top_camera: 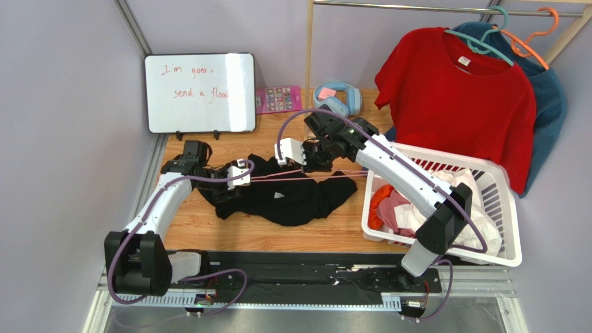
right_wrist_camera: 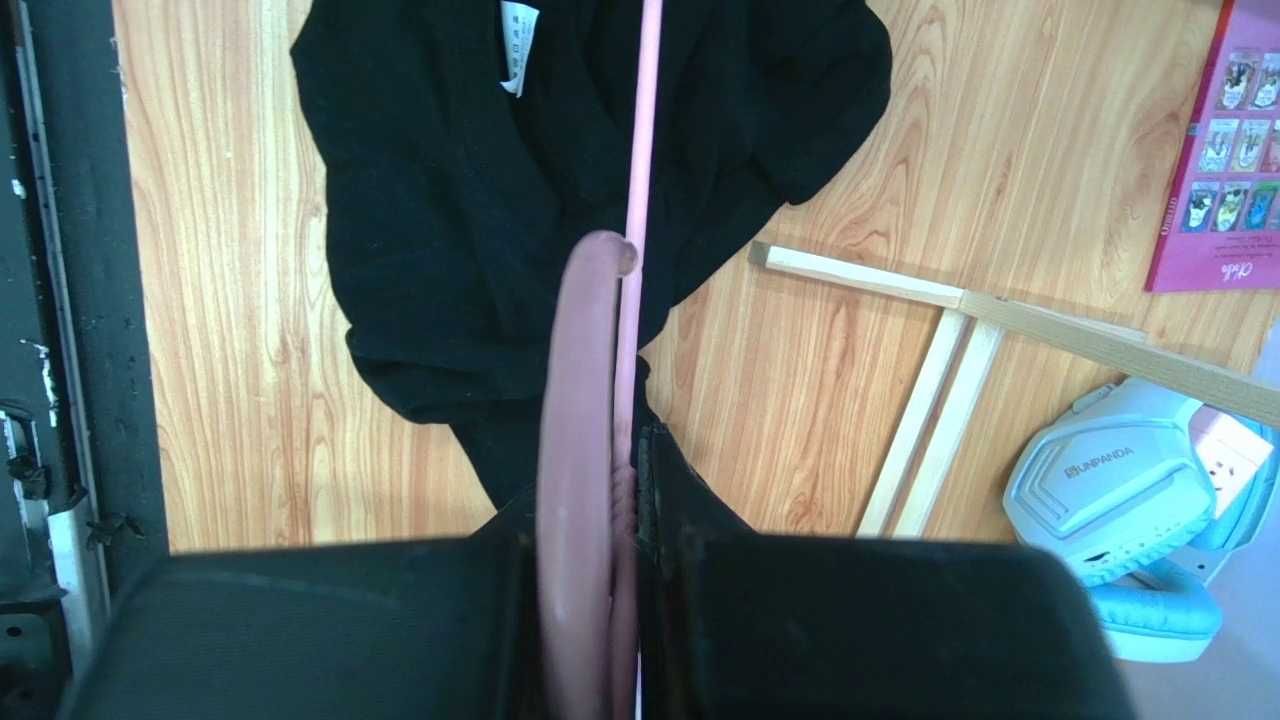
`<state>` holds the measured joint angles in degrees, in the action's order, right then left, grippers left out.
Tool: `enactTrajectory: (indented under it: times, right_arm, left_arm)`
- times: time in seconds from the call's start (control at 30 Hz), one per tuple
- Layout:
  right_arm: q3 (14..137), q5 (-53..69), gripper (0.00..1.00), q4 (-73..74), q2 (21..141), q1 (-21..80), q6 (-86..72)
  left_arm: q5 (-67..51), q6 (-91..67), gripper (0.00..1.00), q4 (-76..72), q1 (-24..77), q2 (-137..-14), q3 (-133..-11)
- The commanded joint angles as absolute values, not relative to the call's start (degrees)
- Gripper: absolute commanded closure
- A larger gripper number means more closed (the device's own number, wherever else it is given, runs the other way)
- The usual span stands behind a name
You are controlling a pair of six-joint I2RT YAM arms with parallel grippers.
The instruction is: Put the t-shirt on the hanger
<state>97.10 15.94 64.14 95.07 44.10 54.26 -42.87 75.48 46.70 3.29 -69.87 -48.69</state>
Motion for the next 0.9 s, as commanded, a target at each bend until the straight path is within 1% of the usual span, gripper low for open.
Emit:
enactTrajectory:
  times: [0.0, 0.3, 0.5, 0.87]
  right_arm:
    - [98.7, 8.5, 1.0, 68.0, 94.8, 43.7, 54.1]
    - [96.4, 10.6, 1.0, 72.2, 93.1, 43.7, 56.8]
    - [95.5, 11.1, 1.0, 72.0, 92.6, 43.7, 56.3]
    - [98.7, 12.1, 1.0, 71.0, 96.2, 44.0, 55.6]
  left_arm:
    - [-44.9, 78.2, 0.36, 45.2, 3.0, -70.2, -48.3]
    - [-44.6, 78.4, 0.36, 44.8, 3.0, -70.4, -48.3]
    - [-45.3, 78.1, 0.45, 44.4, 3.0, -71.7, -48.3]
    - [-46.3, 79.9, 0.5, 46.8, 3.8, -71.2, -47.6]
